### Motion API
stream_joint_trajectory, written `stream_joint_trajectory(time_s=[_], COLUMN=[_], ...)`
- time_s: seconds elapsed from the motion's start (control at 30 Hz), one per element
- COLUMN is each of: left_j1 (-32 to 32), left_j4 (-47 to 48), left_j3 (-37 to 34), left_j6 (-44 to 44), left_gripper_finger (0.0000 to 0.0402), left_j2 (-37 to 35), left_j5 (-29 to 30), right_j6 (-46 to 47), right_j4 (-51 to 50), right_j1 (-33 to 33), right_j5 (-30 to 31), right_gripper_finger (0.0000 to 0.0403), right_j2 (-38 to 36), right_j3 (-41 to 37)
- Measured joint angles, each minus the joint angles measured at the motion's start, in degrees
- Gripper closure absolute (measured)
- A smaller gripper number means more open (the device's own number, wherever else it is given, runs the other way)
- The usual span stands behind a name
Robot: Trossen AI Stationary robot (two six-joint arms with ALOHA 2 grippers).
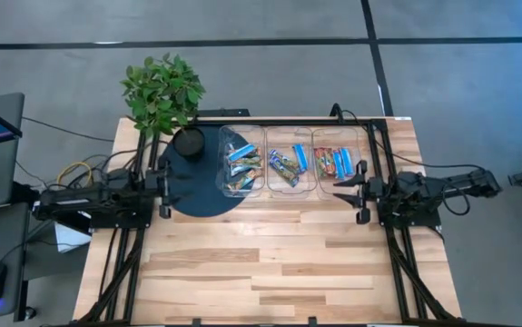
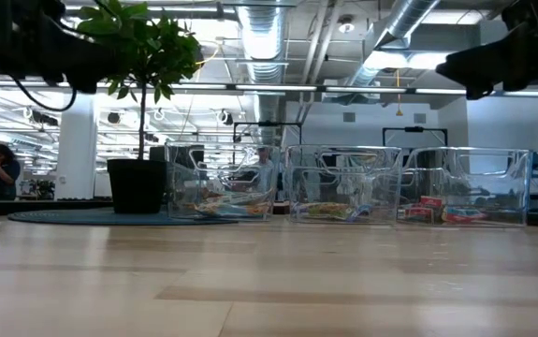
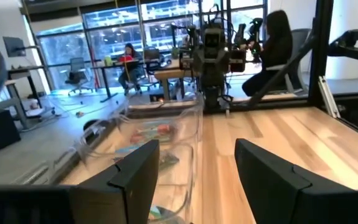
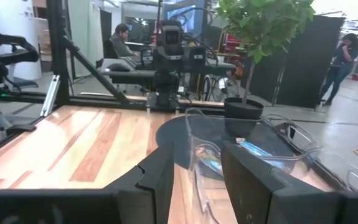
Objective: Pick and place Granola Bars by type
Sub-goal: Return to Home Position
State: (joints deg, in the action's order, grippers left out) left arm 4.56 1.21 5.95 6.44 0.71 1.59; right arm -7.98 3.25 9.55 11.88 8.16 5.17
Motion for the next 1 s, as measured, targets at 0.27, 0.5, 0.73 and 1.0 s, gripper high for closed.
stream_joint_trajectory(time_s=[0.27, 0.5, 0.73, 1.0], left_j1=[0.0, -0.1, -0.1, -0.1], left_j4=[-6.1, -6.5, -4.1, -3.1], left_j3=[-3.6, -5.4, -5.4, -5.4], left_j6=[-3.0, -4.4, -5.3, -5.4], left_gripper_finger=[0.0195, 0.0195, 0.0195, 0.0195], left_j2=[0.0, 0.0, 0.0, 1.9], left_j5=[0.2, 0.4, -0.1, -0.9], right_j6=[1.7, 1.5, 0.6, 0.0], right_j4=[0.4, 5.5, 7.6, 6.4], right_j1=[3.6, 7.2, 8.8, 8.7], right_j5=[0.0, 1.2, 5.0, 4.9], right_gripper_finger=[0.0278, 0.0278, 0.0278, 0.0278], right_j2=[0.0, 0.0, 0.0, 0.0], right_j3=[0.0, -2.8, -4.7, -4.7])
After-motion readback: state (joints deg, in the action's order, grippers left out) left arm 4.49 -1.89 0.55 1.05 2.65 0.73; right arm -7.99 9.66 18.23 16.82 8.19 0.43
